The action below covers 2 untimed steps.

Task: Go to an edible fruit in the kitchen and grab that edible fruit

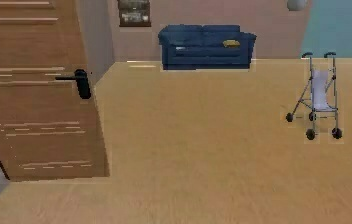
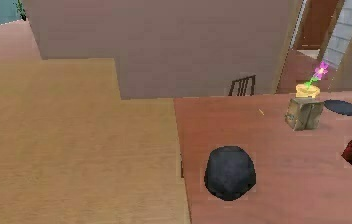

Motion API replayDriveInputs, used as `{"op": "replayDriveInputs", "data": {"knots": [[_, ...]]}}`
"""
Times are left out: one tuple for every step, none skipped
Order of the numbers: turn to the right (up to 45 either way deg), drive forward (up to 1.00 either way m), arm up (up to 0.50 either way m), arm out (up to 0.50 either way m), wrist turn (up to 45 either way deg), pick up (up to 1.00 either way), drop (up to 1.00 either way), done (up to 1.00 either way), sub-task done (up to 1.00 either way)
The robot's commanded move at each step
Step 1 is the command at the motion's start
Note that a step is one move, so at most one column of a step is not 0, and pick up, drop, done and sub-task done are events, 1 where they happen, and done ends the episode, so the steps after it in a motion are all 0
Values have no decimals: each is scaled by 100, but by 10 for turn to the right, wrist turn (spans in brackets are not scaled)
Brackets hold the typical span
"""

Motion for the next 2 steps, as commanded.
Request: {"op": "replayDriveInputs", "data": {"knots": [[180, 0, 0, 0, 0, 0, 0, 0, 0], [0, 15, 0, 0, 0, 0, 0, 0, 0]]}}
